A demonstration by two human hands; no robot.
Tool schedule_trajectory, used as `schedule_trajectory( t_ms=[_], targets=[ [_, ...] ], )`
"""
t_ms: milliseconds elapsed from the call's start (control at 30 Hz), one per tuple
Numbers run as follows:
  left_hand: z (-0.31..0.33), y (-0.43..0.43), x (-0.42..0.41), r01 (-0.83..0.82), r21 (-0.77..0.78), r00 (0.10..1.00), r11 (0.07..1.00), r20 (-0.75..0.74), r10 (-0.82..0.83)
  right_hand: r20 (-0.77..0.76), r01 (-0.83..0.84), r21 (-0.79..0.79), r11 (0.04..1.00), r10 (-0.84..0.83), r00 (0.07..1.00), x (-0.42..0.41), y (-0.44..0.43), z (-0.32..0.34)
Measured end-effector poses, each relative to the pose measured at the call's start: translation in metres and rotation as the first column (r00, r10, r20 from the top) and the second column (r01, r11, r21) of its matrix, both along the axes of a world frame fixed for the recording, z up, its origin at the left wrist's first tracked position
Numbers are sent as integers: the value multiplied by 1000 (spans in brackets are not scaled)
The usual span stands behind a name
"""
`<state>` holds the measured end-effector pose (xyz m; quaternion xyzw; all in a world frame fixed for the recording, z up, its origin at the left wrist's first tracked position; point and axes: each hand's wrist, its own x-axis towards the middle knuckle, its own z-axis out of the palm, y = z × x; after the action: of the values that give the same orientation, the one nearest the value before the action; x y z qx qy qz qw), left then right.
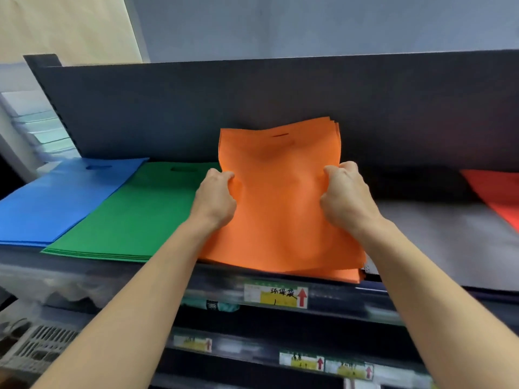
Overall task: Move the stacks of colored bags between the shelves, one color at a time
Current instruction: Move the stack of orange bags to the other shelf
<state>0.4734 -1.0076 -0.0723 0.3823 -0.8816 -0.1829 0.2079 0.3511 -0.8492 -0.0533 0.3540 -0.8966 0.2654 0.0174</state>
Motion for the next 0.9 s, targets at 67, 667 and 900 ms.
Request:
schedule_trajectory(
  t_ms=[67,667,900],
  targets=[
    [-3,-8,0,20,16,999,1000,40,-20,14,35,28,999,-36,999,4,-4,-2],
    [-19,-8,-13,79,-179,983,981,177,-47,-121,114,225,968,-89,989,14,-1,-15],
    [13,54,-34,285,-316,938,905,-103,-331,-281,19,25,1000,-11,960,15,38,8]
  ],
)
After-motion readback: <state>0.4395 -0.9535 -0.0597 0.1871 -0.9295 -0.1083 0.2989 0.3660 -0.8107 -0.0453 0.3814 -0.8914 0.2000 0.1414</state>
